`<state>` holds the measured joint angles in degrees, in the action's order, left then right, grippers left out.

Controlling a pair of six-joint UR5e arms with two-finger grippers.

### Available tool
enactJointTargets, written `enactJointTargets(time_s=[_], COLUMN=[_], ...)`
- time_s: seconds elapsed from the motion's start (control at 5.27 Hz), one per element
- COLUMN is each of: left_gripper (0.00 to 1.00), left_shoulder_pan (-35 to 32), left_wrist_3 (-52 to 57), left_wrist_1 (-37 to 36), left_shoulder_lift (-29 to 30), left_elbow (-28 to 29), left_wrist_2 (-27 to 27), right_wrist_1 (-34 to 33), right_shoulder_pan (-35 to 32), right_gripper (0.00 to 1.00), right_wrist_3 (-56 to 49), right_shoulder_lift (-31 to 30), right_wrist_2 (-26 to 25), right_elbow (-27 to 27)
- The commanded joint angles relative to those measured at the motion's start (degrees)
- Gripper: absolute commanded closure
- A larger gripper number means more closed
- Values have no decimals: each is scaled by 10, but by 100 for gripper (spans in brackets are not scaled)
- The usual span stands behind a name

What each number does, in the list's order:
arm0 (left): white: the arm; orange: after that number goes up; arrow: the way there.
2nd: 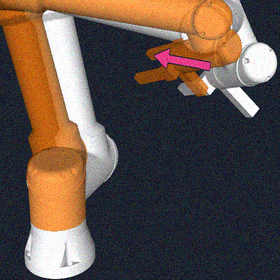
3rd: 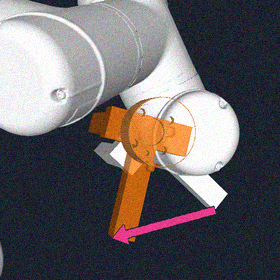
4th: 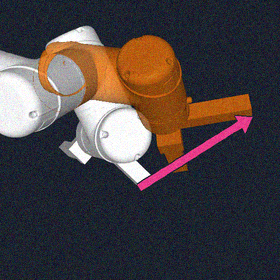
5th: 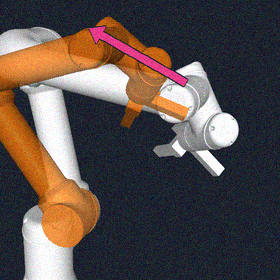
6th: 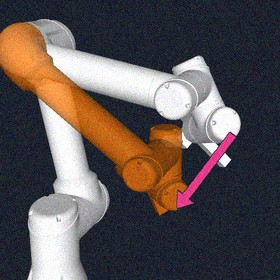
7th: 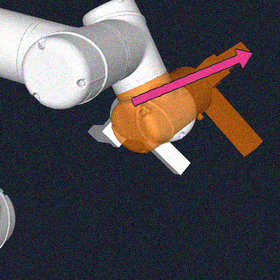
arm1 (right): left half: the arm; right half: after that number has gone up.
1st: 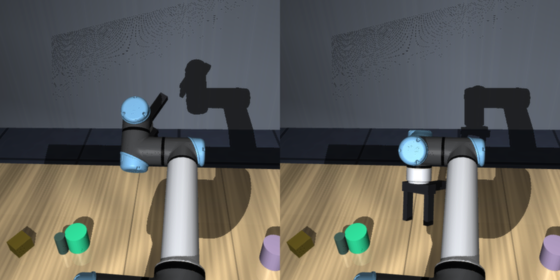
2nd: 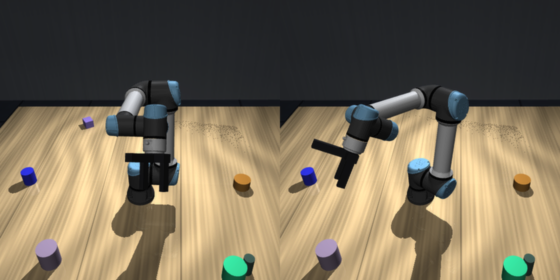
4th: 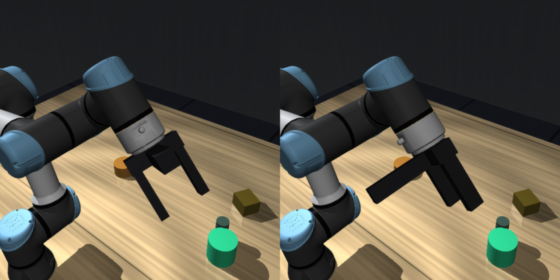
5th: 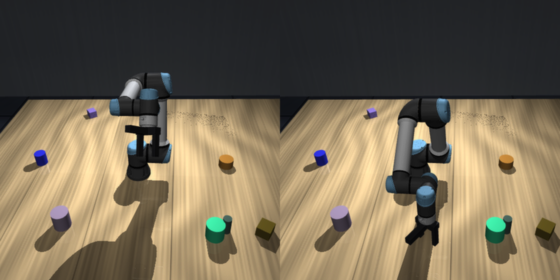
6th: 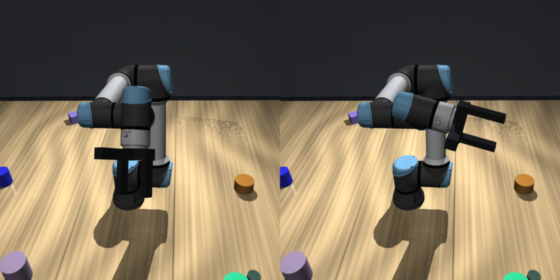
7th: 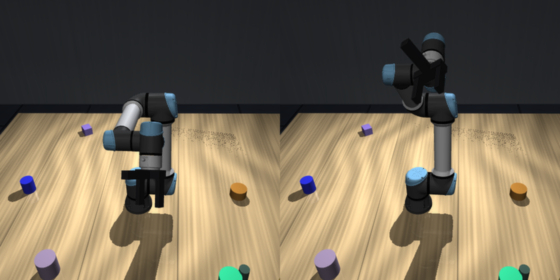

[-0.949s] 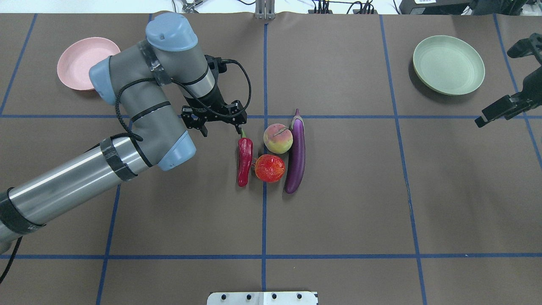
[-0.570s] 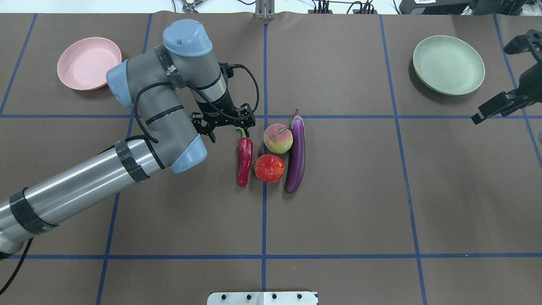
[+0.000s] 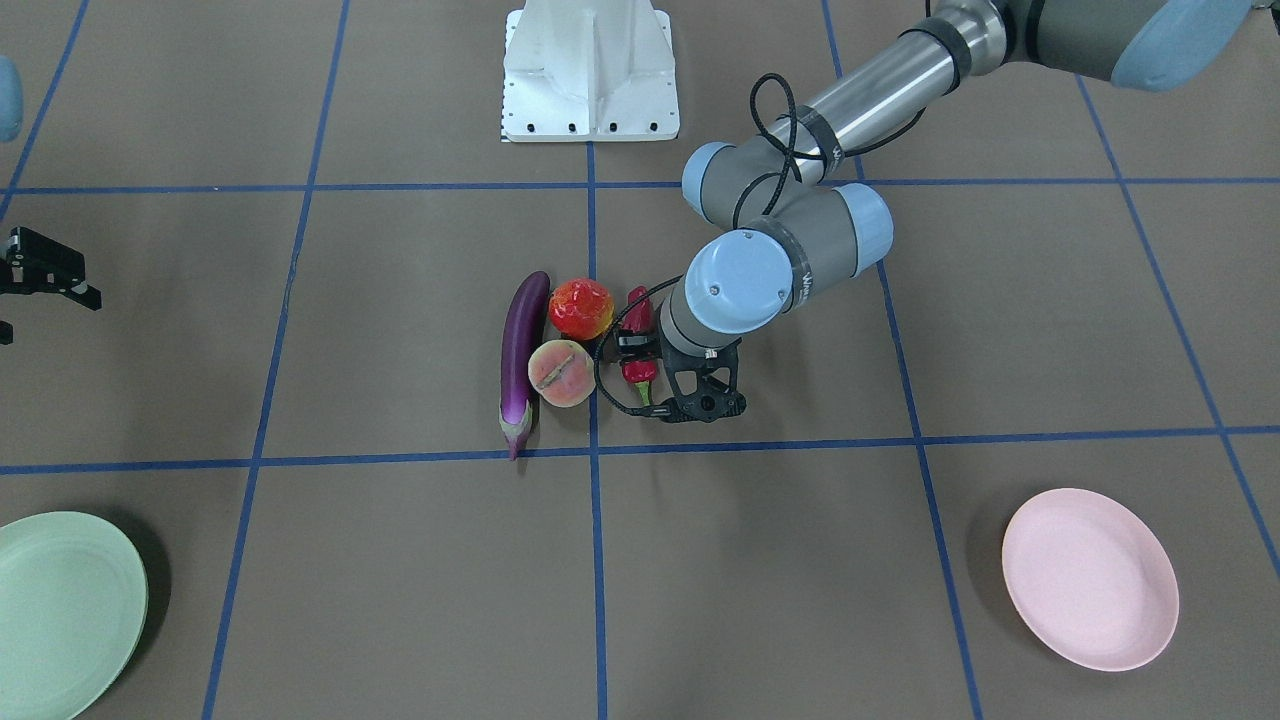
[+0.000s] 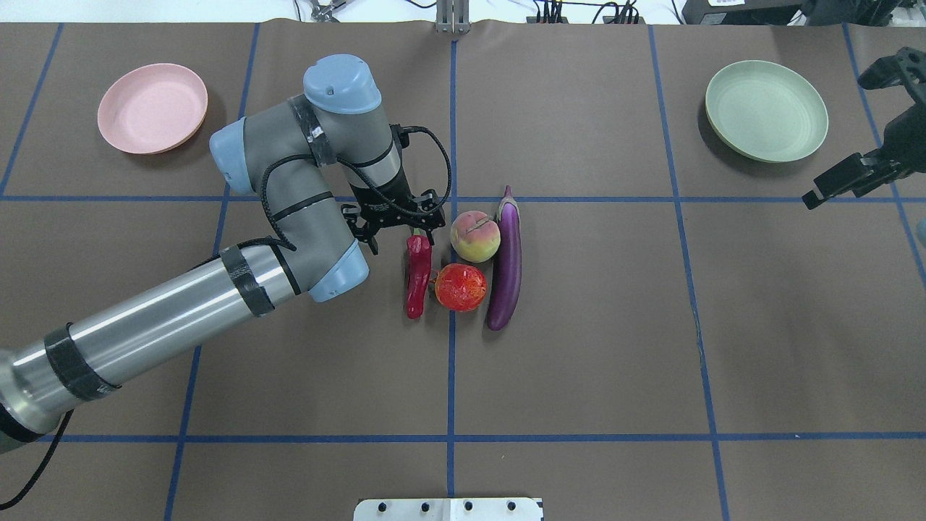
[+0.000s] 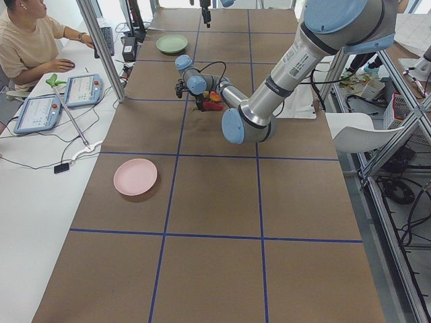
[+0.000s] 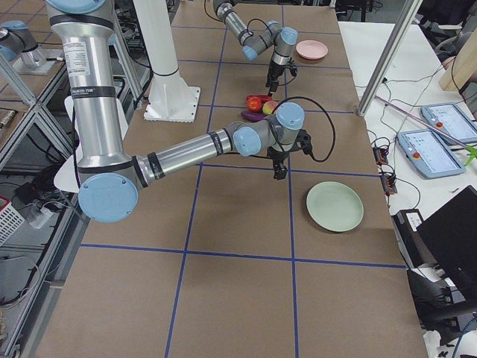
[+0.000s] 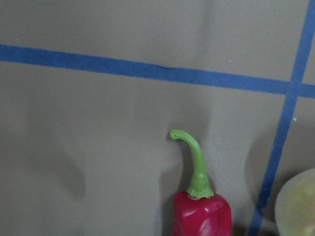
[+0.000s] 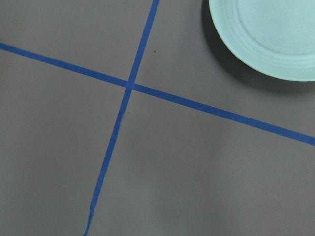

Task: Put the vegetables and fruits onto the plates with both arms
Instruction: 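Close the left gripper on the chili pepper stem and lift it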

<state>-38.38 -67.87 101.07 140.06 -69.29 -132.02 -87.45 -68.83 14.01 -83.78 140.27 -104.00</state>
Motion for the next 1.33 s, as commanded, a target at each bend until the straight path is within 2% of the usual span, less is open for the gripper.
enactJointTargets(time_s=[0.0, 0.19, 0.38, 0.57, 0.76, 1.14], left_gripper=[2, 3, 19, 65, 100, 100], left_shoulder_pan=[21, 25, 32, 32, 30, 14], left_wrist_3=[-1, -1, -1, 1, 5, 2], left_wrist_1=[-1, 0, 0, 0, 1, 1], left_shoulder_lift=[9, 12, 18, 17, 17, 18], left_elbow=[3, 10, 11, 11, 11, 6], left_wrist_2=[3, 5, 25, 29, 46, 57], right_wrist_1=[-1, -1, -1, -1, -1, -1], right_shoulder_pan=[1, 1, 3, 4, 4, 4], right_gripper=[0, 0, 0, 0, 0, 0], right_wrist_3=[0, 0, 0, 0, 0, -1], right_shoulder_lift=[0, 0, 1, 1, 1, 1], right_wrist_2=[1, 1, 1, 1, 1, 1], right_elbow=[3, 9, 13, 13, 14, 18])
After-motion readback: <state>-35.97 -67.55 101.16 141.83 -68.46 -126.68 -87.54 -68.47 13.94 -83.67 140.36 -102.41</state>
